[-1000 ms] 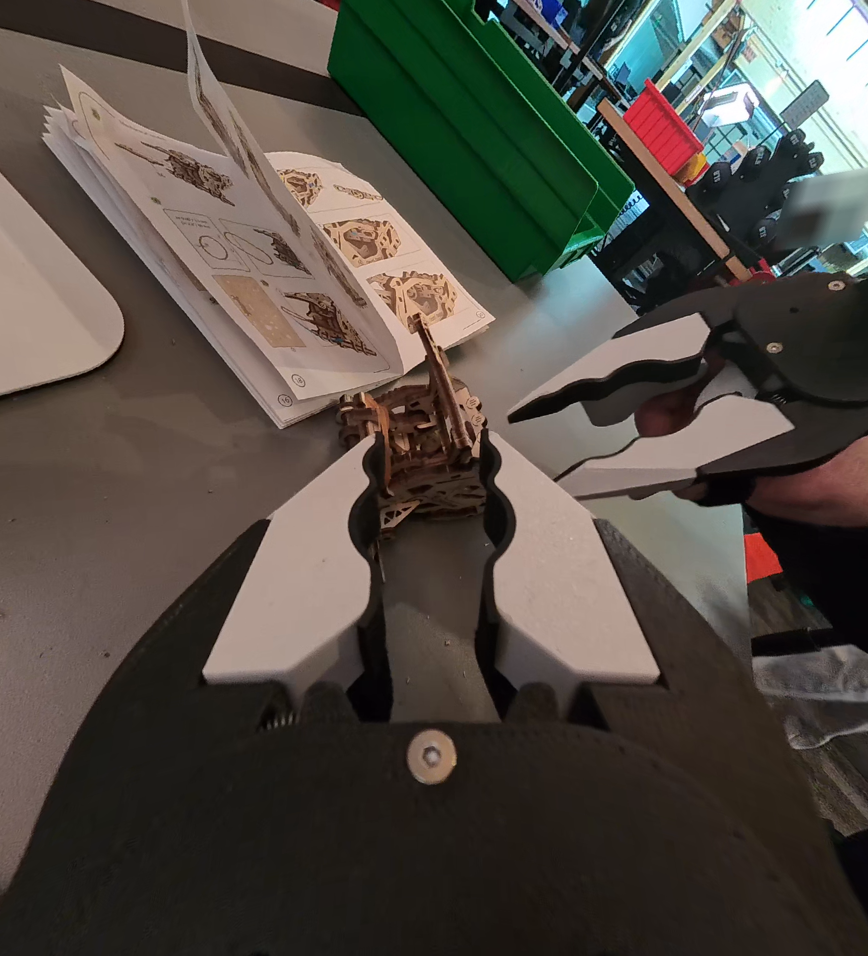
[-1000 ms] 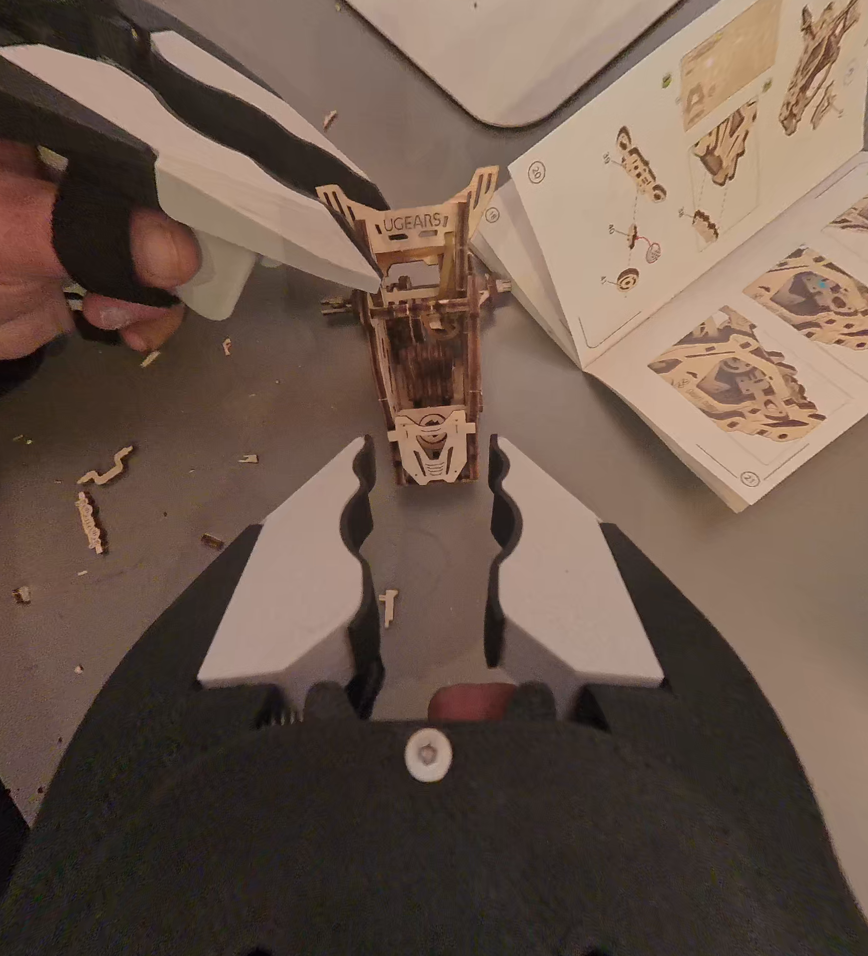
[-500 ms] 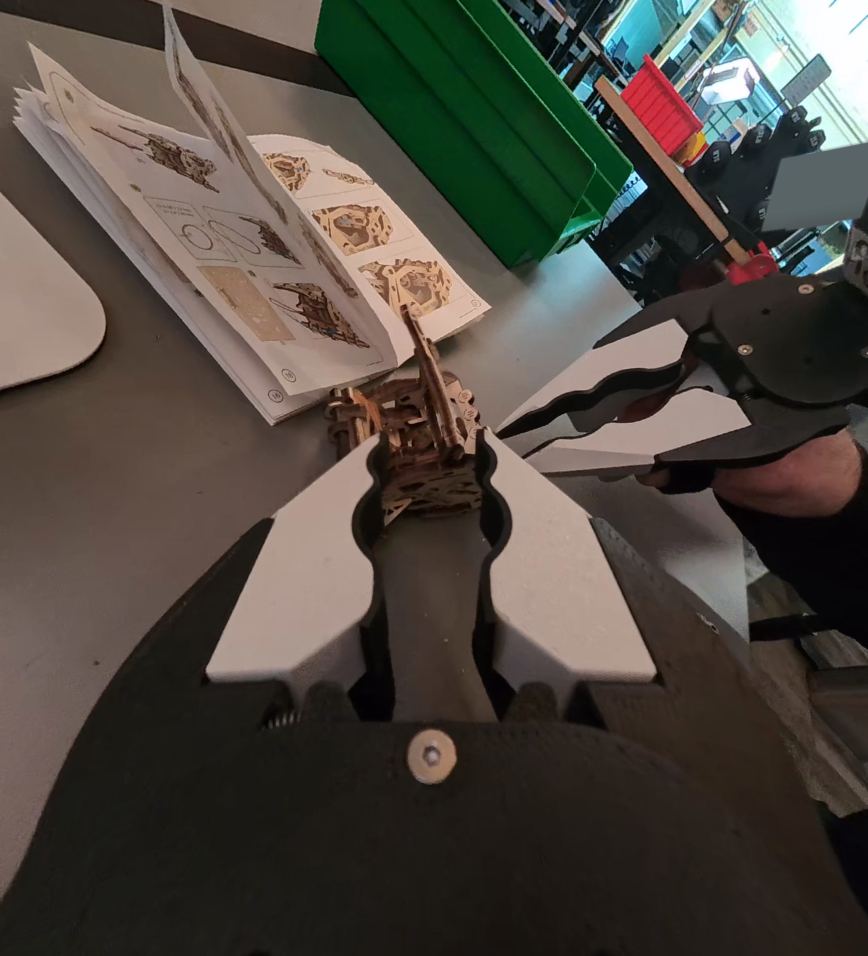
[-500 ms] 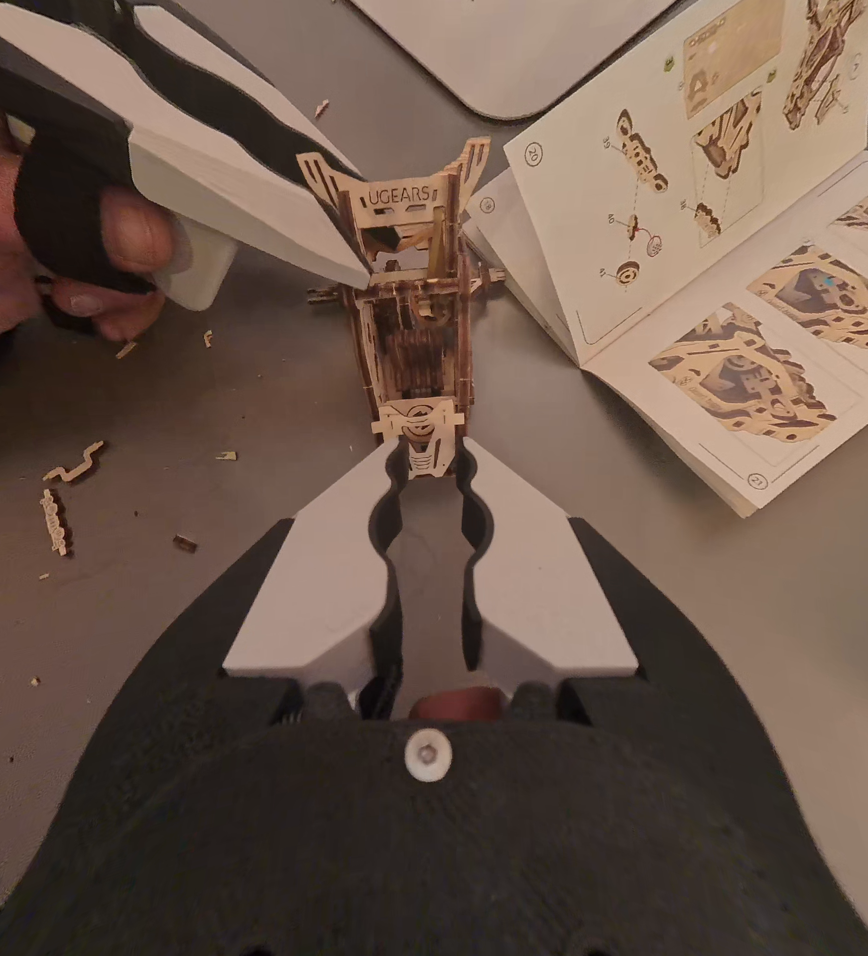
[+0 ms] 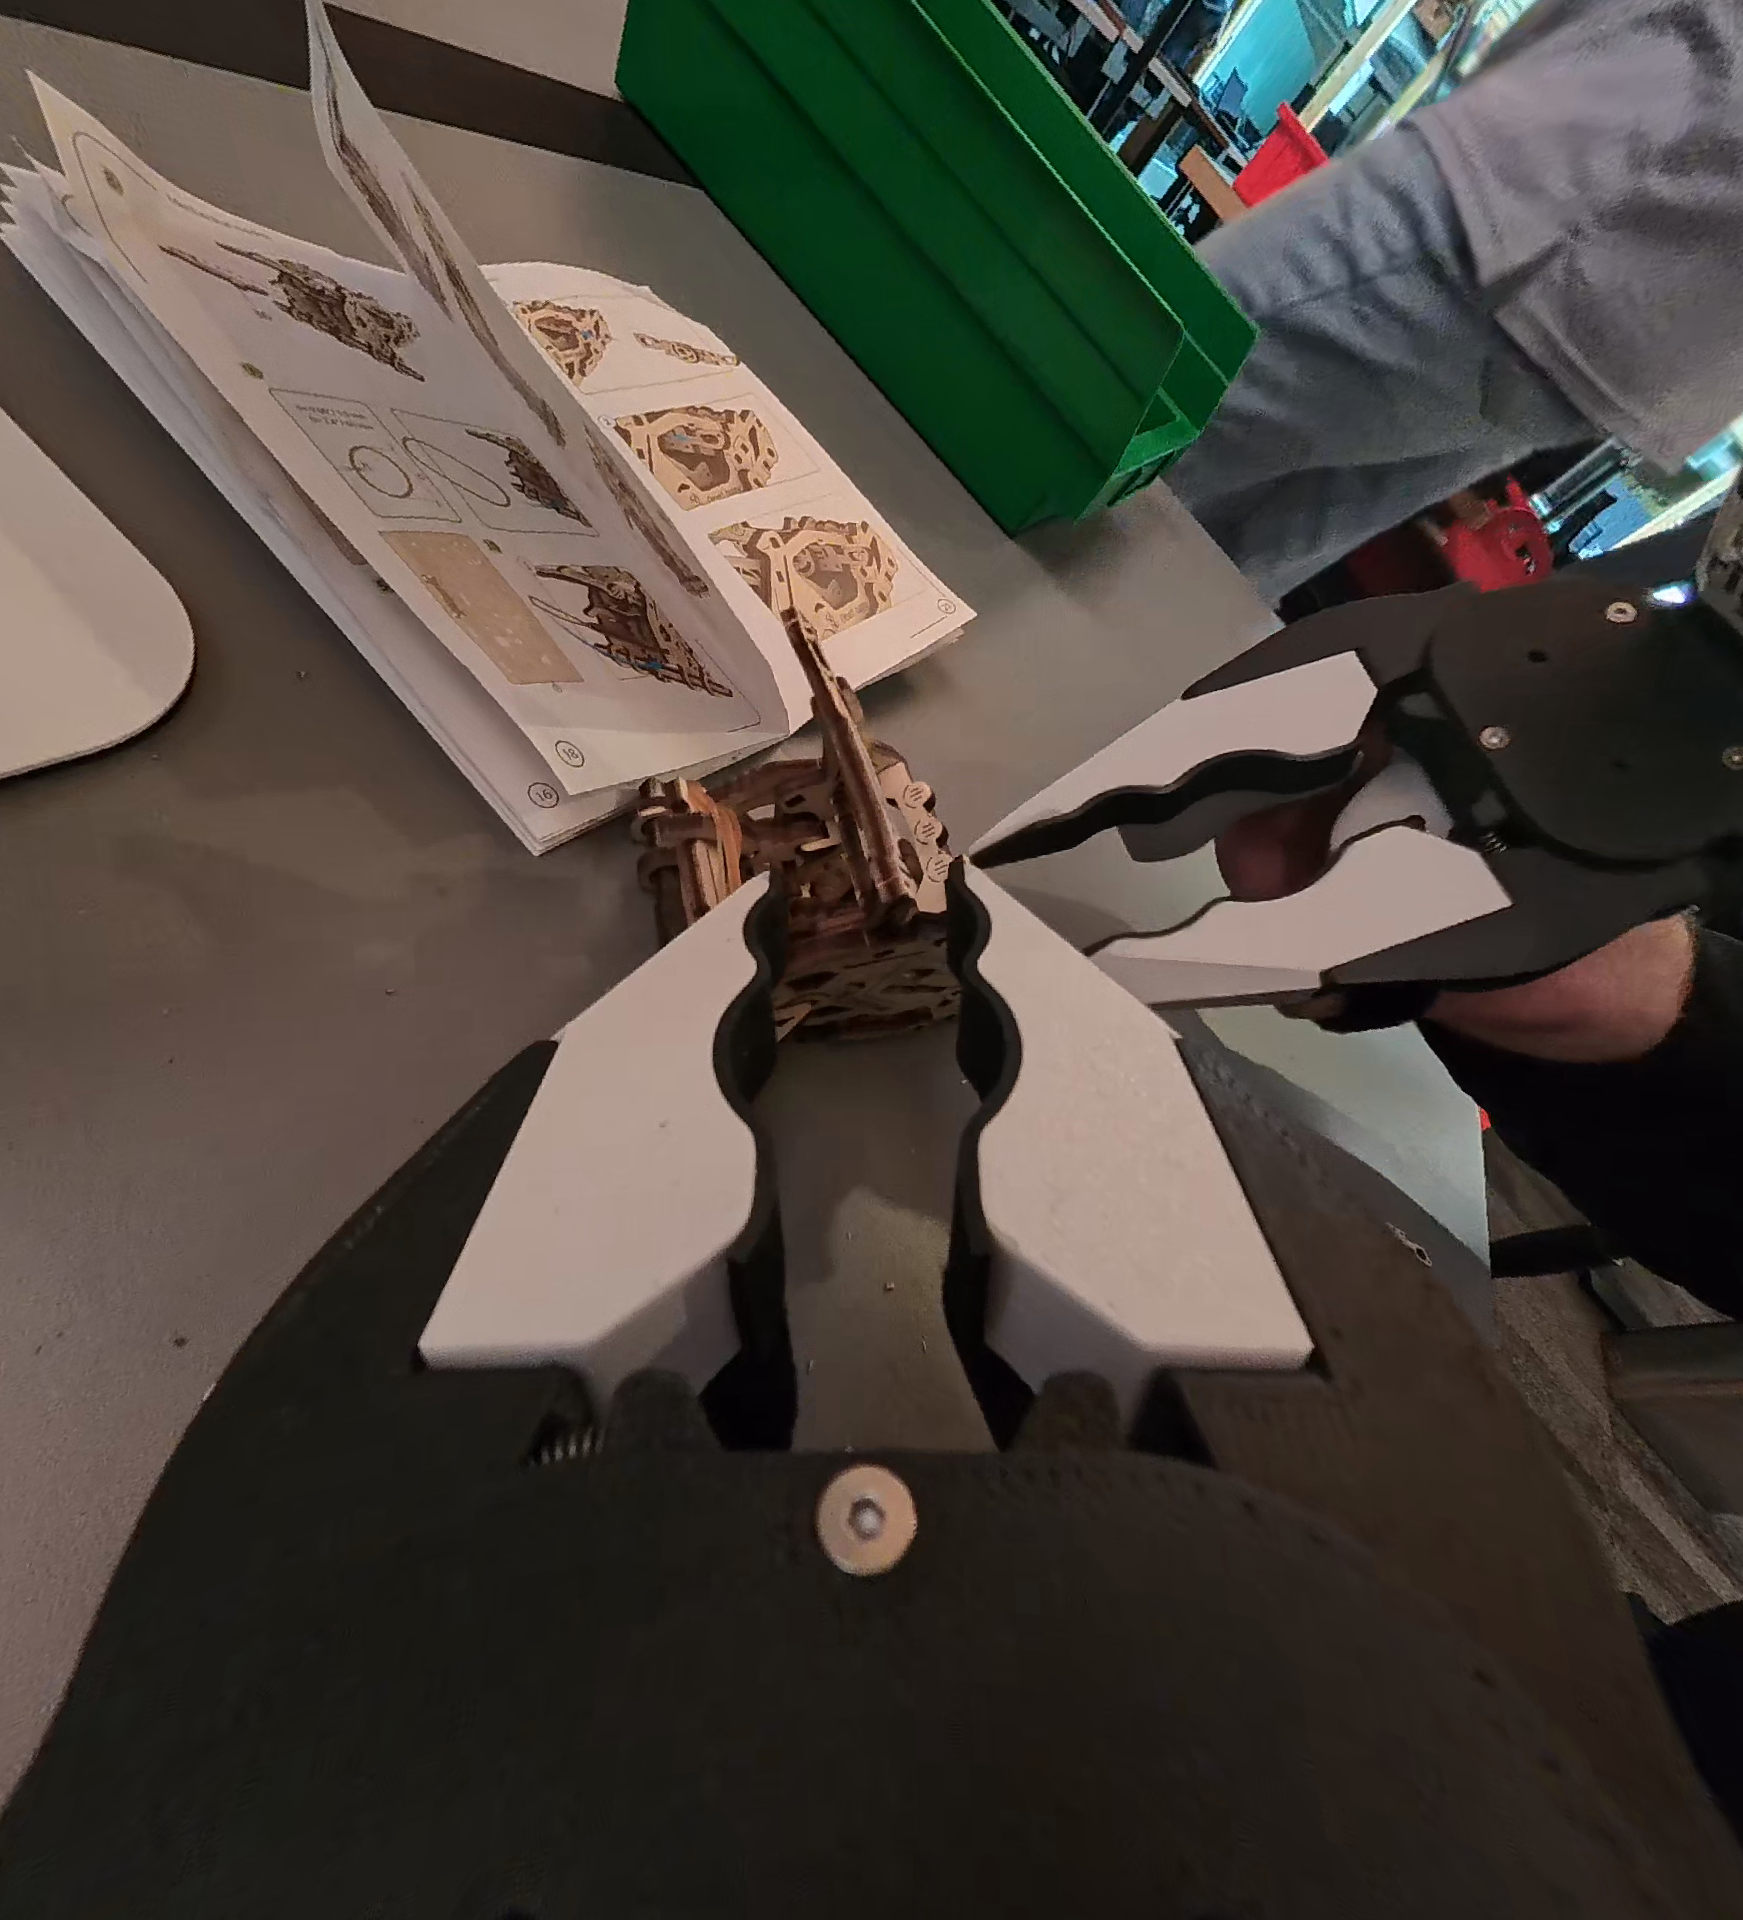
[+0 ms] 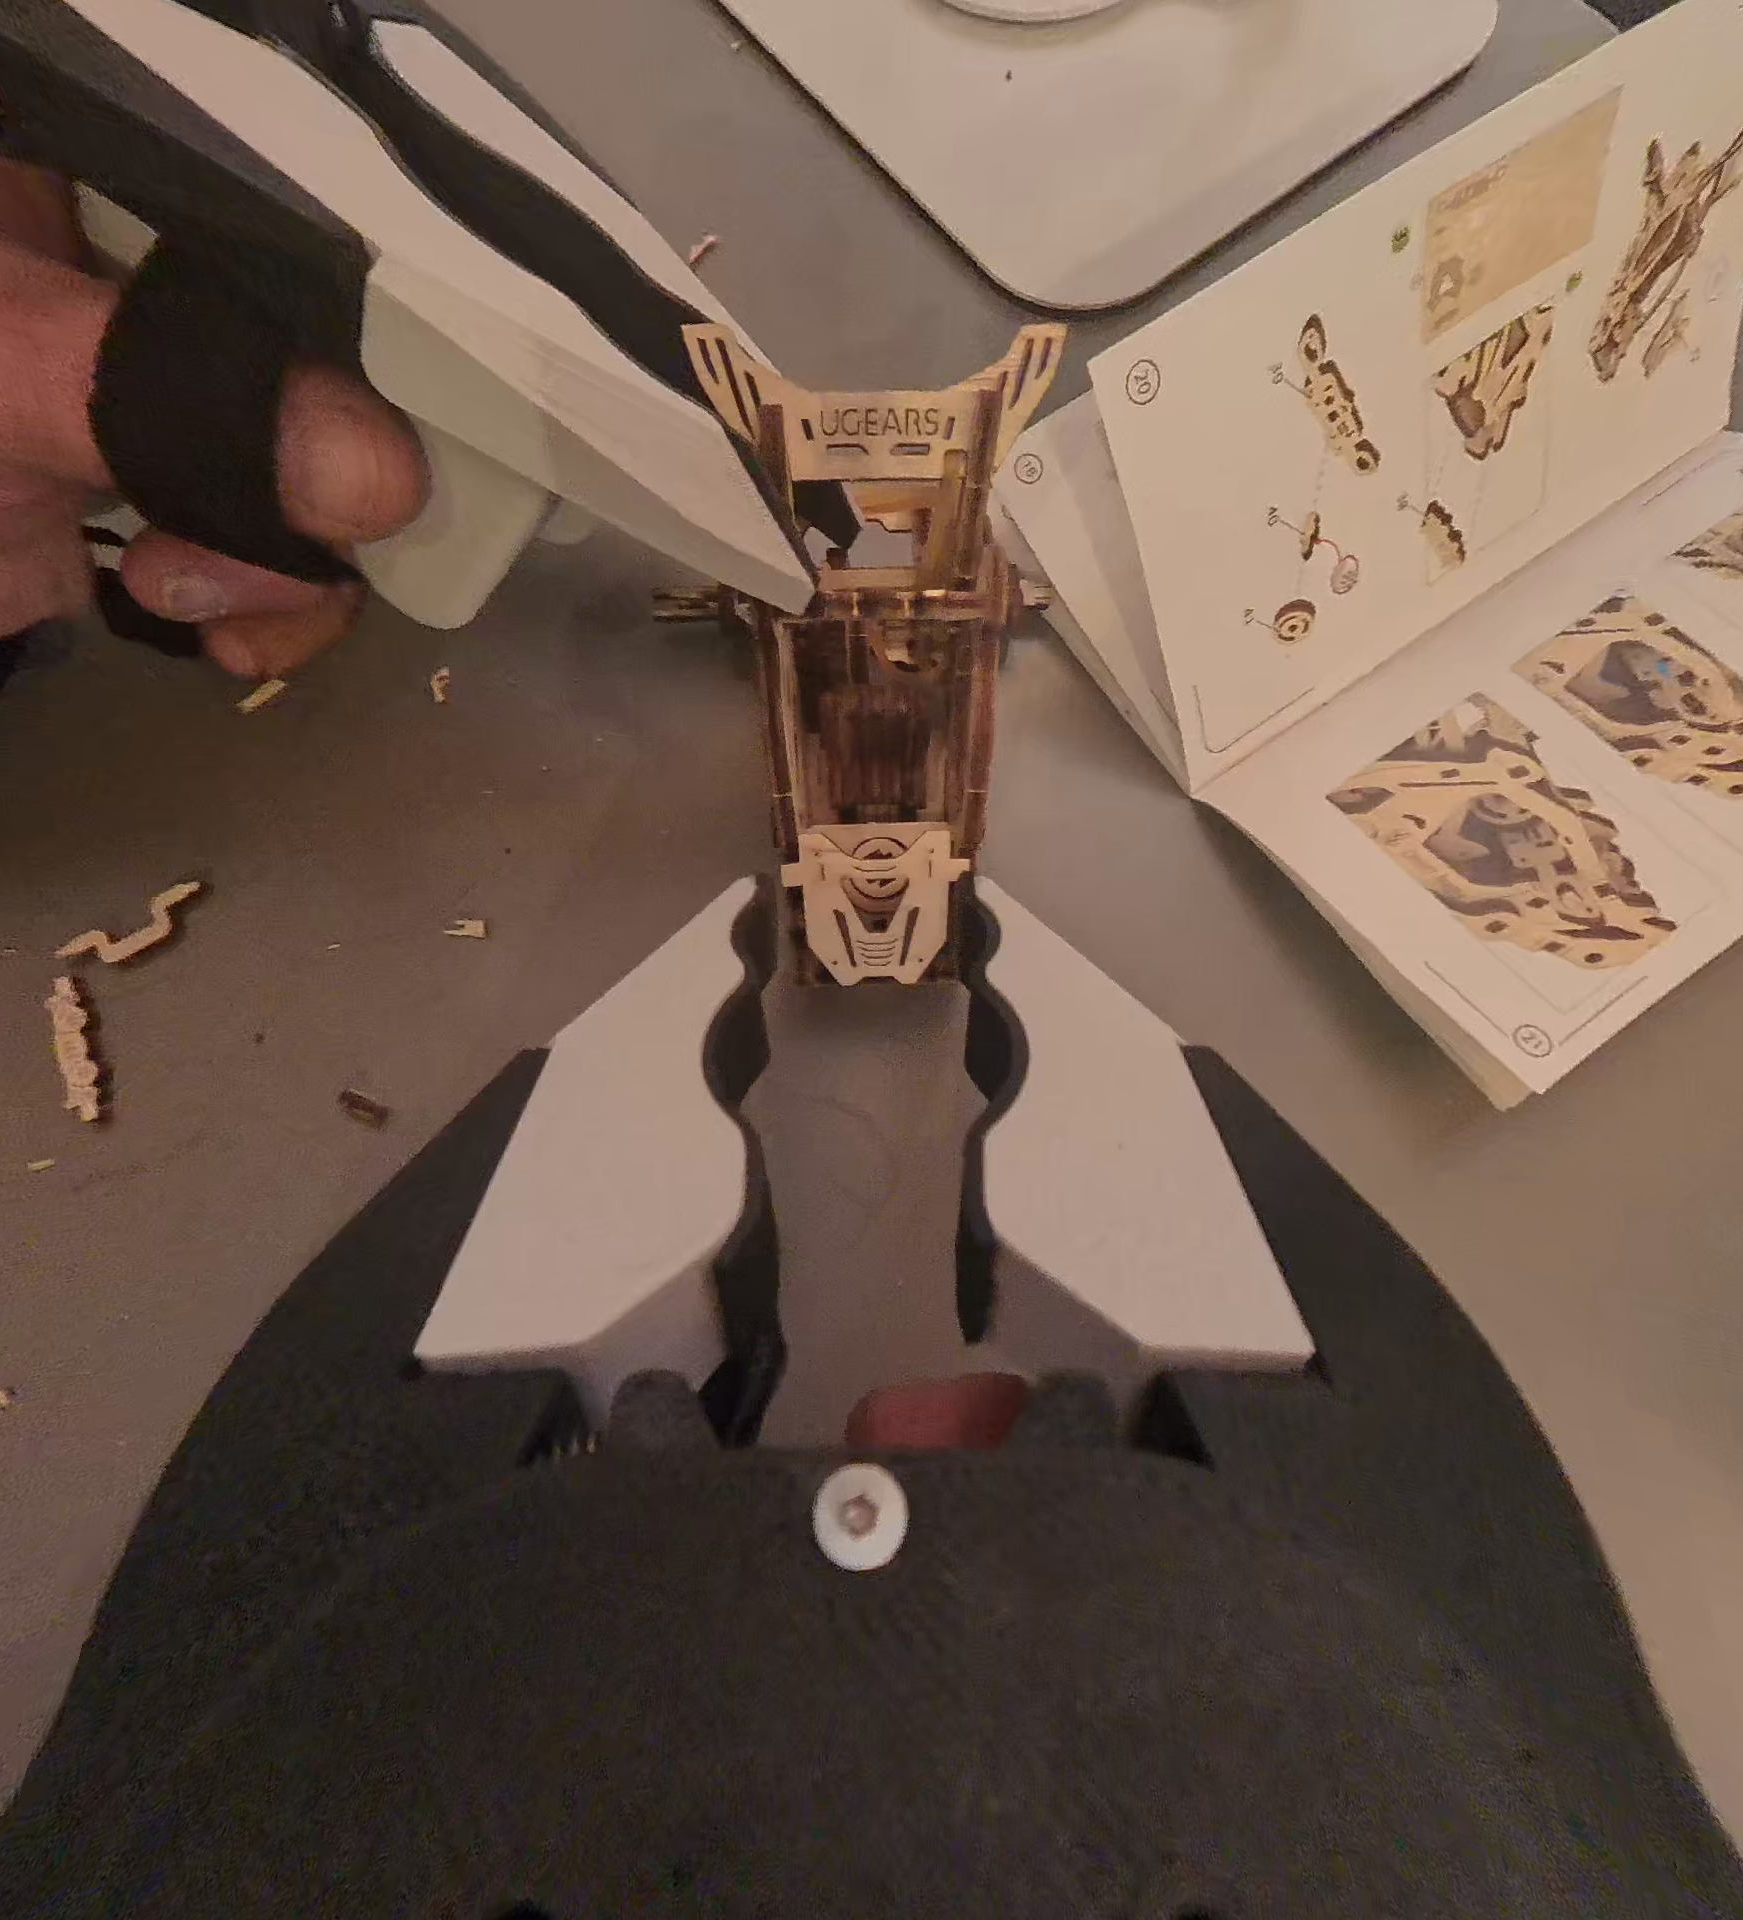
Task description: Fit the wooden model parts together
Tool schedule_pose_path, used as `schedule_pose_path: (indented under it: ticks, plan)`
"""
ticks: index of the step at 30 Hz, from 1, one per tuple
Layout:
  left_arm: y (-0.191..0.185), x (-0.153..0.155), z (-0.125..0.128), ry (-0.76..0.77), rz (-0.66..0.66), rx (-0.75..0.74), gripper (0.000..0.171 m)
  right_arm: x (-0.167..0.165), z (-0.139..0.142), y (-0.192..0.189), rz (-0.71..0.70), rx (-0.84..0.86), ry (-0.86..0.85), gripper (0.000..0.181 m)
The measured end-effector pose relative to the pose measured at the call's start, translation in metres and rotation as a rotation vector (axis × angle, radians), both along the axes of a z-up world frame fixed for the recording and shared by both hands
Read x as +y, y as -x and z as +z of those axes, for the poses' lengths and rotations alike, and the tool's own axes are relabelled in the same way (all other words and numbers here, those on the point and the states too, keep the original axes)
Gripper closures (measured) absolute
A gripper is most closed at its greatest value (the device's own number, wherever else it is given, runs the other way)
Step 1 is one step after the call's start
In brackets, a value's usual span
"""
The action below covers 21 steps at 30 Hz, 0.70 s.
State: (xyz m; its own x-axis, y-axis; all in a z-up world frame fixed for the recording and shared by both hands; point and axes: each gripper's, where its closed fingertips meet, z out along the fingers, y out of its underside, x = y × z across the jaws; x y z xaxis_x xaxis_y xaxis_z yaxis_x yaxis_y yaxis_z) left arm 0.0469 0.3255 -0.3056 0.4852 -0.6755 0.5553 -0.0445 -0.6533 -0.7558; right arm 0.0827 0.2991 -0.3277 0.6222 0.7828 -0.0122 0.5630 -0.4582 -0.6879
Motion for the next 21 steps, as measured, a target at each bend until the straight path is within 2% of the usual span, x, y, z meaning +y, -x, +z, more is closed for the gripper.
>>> schedule_pose_path:
  ticks: [9, 21]
  plan:
    - [-0.0005, -0.0004, -0.0001, 0.002, -0.007, -0.001, 0.145, 0.0025, 0.0024, -0.0003, -0.008, 0.035, -0.021, 0.157]
    - [-0.0003, 0.0003, -0.0003, 0.001, -0.003, 0.001, 0.144, 0.0048, 0.0003, 0.0009, 0.017, 0.061, -0.028, 0.156]
